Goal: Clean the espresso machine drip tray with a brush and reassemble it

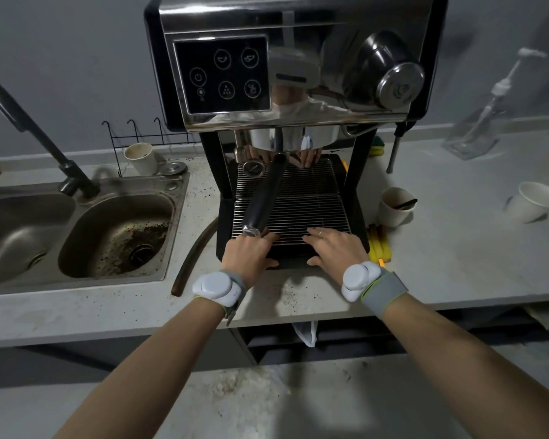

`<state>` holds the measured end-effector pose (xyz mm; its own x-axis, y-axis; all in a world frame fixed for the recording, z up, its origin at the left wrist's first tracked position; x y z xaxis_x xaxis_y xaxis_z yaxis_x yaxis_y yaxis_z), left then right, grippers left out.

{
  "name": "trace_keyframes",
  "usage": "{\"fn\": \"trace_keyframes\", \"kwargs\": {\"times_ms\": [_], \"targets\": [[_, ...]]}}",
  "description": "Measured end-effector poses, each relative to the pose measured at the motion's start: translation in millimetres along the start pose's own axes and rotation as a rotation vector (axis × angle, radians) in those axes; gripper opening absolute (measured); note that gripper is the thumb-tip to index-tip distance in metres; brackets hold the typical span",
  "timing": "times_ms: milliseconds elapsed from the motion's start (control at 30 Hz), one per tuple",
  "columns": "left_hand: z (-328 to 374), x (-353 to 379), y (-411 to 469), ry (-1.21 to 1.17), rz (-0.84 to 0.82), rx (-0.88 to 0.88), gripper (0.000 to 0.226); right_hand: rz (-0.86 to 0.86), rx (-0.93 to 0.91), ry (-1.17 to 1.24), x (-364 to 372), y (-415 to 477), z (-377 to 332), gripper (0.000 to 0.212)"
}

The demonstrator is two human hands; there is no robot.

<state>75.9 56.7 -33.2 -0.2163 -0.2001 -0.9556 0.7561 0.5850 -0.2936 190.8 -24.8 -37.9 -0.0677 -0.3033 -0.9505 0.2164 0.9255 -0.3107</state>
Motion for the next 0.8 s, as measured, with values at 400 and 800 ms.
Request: {"fn": "trace_keyframes", "kwargs": {"times_ms": [400, 800], "targets": [[1.3, -2.7, -3.6, -0.019, 0.004, -0.001, 0.052, -0.045, 0.040, 0.017, -1.9, -2.1, -2.1, 0.056], [4.2, -21.9, -51.1, 0.007, -0.049, -0.033, 0.031, -0.042, 0.008, -0.039, -42.6, -42.8, -44.1, 0.032]]}}
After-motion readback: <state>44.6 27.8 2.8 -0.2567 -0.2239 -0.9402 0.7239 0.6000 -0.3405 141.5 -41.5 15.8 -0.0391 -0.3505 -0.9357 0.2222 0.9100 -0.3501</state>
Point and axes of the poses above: each hand's wrist, its own y-axis towards the middle knuckle, its own x-axis out of the palm, z = x × y, the point moved 9 cm from there along y, towards the middle knuckle, and after that the axes turned 15 degrees about -z, right-handed, at the moved point
